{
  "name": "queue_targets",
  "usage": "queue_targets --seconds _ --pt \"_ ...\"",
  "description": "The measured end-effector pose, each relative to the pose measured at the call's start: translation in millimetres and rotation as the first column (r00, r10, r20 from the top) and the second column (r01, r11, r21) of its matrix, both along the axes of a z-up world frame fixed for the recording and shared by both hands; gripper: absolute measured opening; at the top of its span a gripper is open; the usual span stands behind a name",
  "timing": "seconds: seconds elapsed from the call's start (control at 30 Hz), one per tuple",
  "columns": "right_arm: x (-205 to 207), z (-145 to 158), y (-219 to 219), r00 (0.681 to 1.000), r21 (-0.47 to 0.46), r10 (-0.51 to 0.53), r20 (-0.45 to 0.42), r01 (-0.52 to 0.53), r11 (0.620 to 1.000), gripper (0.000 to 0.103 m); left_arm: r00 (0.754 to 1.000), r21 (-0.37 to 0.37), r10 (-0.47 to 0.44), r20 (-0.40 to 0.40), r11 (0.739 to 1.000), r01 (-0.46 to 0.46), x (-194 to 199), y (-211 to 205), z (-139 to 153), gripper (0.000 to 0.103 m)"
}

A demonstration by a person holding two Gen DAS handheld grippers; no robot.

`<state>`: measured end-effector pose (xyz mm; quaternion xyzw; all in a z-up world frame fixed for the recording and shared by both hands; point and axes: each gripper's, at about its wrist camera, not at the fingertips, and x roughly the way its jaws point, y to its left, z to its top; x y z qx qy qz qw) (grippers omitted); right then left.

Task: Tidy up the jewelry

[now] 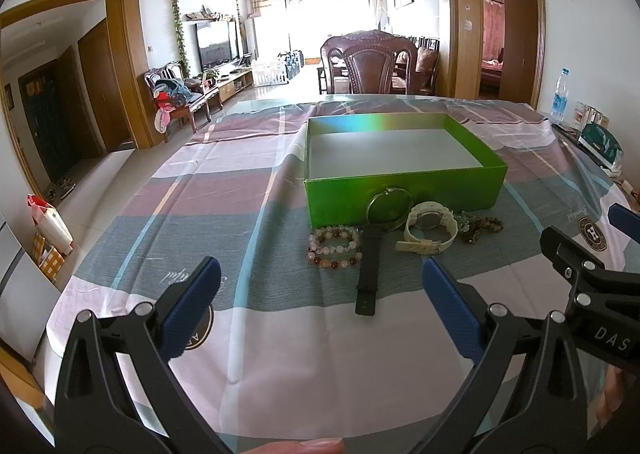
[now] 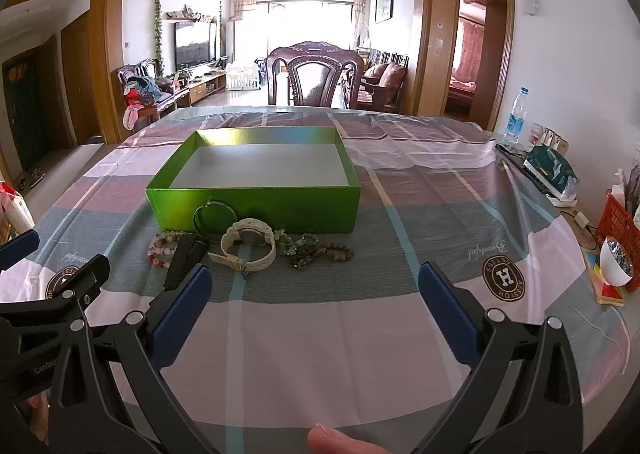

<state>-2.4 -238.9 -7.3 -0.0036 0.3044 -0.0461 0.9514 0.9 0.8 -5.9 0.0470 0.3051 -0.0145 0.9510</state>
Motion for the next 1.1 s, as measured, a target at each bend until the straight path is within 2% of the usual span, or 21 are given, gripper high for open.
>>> queue_targets --seconds 1.1 --pt "7.0 -7.3 2.1 1.0 0.001 0.001 -0.019 -0.001 1.0 0.101 1.0 0.001 -0.001 -0.009 1.0 0.001 4.1 1.4 -6.4 0.099"
